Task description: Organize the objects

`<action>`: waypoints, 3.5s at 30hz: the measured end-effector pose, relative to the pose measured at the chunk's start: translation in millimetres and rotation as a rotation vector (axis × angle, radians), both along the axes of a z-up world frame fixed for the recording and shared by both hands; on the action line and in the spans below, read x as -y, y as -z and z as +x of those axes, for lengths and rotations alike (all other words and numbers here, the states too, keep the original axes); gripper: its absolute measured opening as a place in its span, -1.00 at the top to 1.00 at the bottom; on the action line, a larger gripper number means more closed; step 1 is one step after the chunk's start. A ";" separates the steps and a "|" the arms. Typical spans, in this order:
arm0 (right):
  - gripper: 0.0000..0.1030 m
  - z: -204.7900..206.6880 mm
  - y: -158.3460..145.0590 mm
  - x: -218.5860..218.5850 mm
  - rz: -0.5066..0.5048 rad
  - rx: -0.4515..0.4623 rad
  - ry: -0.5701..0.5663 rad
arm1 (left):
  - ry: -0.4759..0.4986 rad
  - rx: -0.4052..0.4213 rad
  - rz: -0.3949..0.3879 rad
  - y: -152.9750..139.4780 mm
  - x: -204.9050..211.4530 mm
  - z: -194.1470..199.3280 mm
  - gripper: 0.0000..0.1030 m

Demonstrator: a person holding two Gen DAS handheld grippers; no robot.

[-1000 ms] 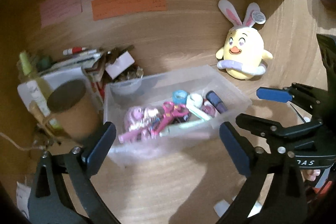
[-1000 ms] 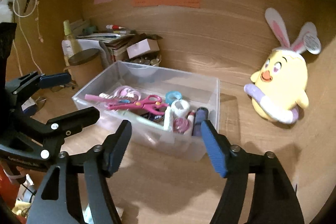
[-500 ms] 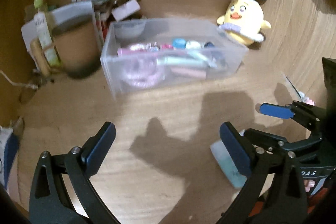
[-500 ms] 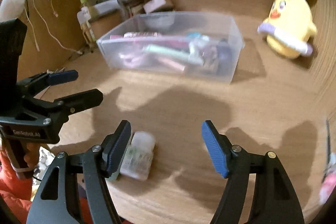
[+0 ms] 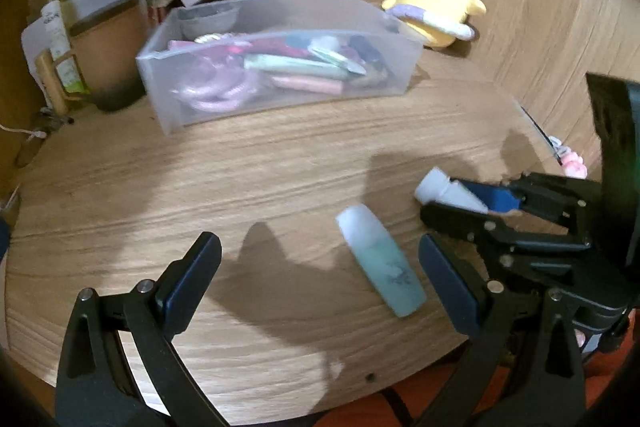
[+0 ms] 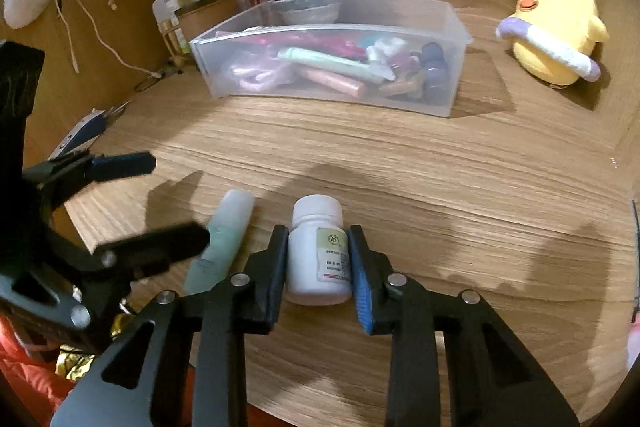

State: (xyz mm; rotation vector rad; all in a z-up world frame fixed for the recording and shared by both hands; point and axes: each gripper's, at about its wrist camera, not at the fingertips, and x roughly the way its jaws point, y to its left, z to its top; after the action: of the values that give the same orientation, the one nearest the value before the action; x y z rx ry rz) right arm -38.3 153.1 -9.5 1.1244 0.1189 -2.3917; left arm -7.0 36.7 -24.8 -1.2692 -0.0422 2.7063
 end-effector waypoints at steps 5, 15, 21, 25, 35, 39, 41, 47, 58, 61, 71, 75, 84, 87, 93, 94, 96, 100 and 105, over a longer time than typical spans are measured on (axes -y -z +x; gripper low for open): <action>0.48 -1.5 -1.0 -16.7 -0.010 -0.007 0.044 | 0.007 0.010 -0.045 9.8 -18.4 -3.7 -0.60; 0.48 -6.2 -4.6 -30.9 -0.042 -0.015 0.079 | 0.038 -0.032 -0.072 10.8 -28.8 -0.6 0.53; 0.48 -9.6 -14.9 -27.3 -0.055 -0.042 0.075 | 0.062 -0.043 -0.017 1.7 -25.8 -9.4 0.53; 0.48 -14.0 -26.6 -25.4 -0.067 -0.067 0.075 | 0.070 -0.074 0.003 -10.4 -23.3 -16.6 0.53; 0.48 -36.9 -54.8 -14.3 -0.079 -0.132 0.065 | 0.039 -0.178 0.057 -54.3 4.4 -41.2 0.53; 0.48 -51.3 -64.0 -9.9 -0.084 -0.153 0.067 | 0.027 -0.204 0.073 -68.0 14.2 -54.1 0.53; 0.48 -60.4 -69.9 -7.9 -0.081 -0.171 0.072 | 0.023 -0.214 0.072 -74.6 18.8 -62.0 0.53; 0.48 -93.8 -88.4 -2.8 -0.061 -0.217 0.092 | 0.009 -0.240 0.065 -93.7 29.3 -86.9 0.53; 0.48 -138.6 -103.2 11.3 -0.052 -0.215 0.094 | 0.005 -0.239 0.046 -108.8 38.8 -128.8 0.53; 0.48 -147.2 -99.7 20.5 -0.040 -0.200 0.080 | 0.006 -0.219 0.035 -103.5 39.5 -140.4 0.53; 0.48 -171.5 -61.8 58.2 0.055 -0.113 0.005 | -0.008 -0.105 0.022 -62.1 52.6 -172.0 0.53; 0.48 -178.9 -48.8 65.1 0.075 -0.078 0.006 | 0.017 -0.072 0.053 -55.4 54.2 -174.9 0.53; 0.30 -170.0 -61.6 52.6 0.059 -0.084 0.022 | 0.011 -0.111 0.066 -68.5 59.0 -158.2 0.07; 0.25 -158.7 -71.4 47.5 0.066 -0.119 0.026 | 0.007 -0.147 0.061 -77.2 59.5 -145.5 -0.13; -0.06 -130.5 -86.8 37.7 0.064 -0.188 0.027 | 0.008 -0.223 0.031 -91.4 56.5 -111.5 -0.43; -0.11 -125.7 -88.5 35.3 0.060 -0.195 0.028 | 0.009 -0.233 0.026 -92.6 55.7 -105.5 -0.51; -0.39 -117.2 -91.2 31.3 0.056 -0.207 0.032 | 0.009 -0.247 0.020 -92.9 54.6 -95.7 -0.66; -0.59 -102.6 -94.1 21.8 0.024 -0.224 0.043 | -0.005 -0.257 0.013 -88.7 56.9 -74.8 -0.80; -0.67 -83.9 -88.9 14.5 -0.011 -0.214 0.027 | -0.024 -0.256 0.014 -80.6 61.4 -58.0 -0.84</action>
State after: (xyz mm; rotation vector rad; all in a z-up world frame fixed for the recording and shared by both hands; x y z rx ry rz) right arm -122.1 138.6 79.4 0.8675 0.1634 -2.5280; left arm -65.1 -24.7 55.8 -0.9153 -0.0470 2.8596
